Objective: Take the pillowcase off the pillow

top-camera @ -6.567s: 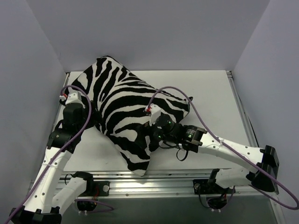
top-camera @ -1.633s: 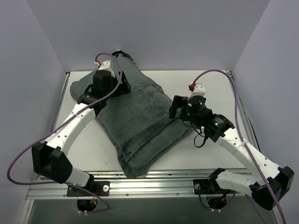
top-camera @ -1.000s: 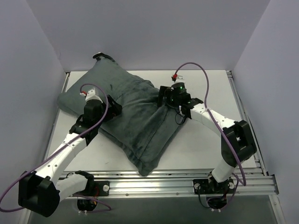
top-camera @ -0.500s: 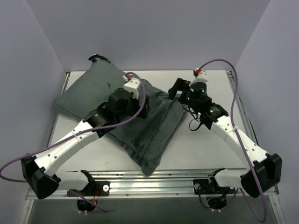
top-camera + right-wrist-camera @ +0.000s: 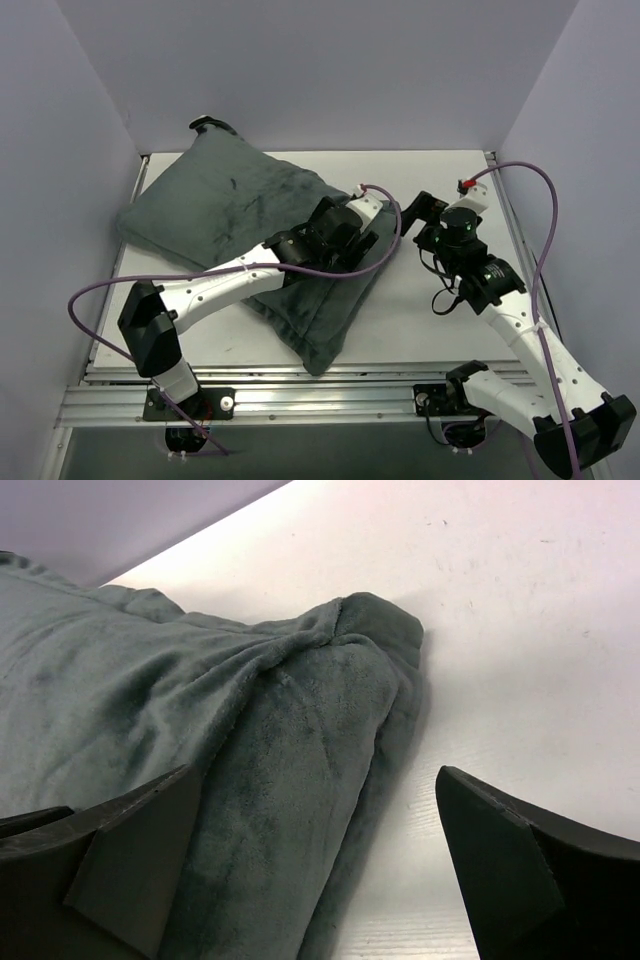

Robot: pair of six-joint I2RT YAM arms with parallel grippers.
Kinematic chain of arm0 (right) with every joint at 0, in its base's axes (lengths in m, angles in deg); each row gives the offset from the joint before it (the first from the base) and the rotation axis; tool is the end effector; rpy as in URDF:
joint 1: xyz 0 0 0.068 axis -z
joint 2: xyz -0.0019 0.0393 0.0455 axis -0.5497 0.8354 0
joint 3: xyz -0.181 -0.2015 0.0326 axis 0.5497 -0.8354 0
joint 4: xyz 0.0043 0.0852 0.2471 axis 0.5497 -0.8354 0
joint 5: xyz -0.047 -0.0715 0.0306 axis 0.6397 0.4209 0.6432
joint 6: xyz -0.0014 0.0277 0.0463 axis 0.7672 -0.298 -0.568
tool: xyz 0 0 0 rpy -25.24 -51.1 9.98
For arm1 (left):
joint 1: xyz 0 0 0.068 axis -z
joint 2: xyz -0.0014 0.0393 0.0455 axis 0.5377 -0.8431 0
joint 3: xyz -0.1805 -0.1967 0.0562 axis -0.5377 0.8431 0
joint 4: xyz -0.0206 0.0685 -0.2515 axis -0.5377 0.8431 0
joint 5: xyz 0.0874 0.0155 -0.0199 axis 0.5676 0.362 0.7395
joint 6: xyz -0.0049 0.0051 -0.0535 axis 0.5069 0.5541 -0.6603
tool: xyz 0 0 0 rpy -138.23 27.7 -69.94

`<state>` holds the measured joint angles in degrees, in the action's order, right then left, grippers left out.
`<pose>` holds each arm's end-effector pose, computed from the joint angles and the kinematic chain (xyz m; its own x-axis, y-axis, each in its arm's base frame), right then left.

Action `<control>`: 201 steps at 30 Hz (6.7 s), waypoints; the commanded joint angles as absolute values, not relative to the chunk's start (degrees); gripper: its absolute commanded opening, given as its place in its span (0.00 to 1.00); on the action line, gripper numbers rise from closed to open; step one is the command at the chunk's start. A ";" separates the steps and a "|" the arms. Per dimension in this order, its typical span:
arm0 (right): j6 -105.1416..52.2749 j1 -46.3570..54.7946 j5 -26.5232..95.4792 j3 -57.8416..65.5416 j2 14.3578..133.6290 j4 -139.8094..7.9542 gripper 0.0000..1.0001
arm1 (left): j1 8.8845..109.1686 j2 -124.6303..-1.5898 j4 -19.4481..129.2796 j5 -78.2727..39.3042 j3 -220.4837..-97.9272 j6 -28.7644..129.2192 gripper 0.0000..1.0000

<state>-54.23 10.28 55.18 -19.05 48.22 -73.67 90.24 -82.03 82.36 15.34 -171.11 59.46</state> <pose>0.2091 0.0803 0.3589 -0.2441 0.4975 -0.8324 -0.0471 0.8513 0.5225 0.2153 -0.3109 0.3305 -0.3336 0.4594 -0.8232 0.5486 0.8047 0.2268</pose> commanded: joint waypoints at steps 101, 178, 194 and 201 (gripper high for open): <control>-55.04 21.31 16.45 -32.32 70.87 -41.33 0.00 | 79.80 -62.94 83.04 4.07 -163.49 41.33 0.97; -54.07 20.77 36.84 -32.86 68.06 -50.64 0.00 | 82.54 -90.12 94.81 13.65 -174.15 29.70 0.02; -56.45 32.11 48.27 -10.80 71.57 -65.07 0.00 | 73.93 -53.37 101.32 6.89 -153.31 32.45 0.02; -54.25 32.29 45.65 -12.18 71.75 -65.86 0.00 | 70.32 -47.74 98.95 4.34 -151.46 30.43 0.02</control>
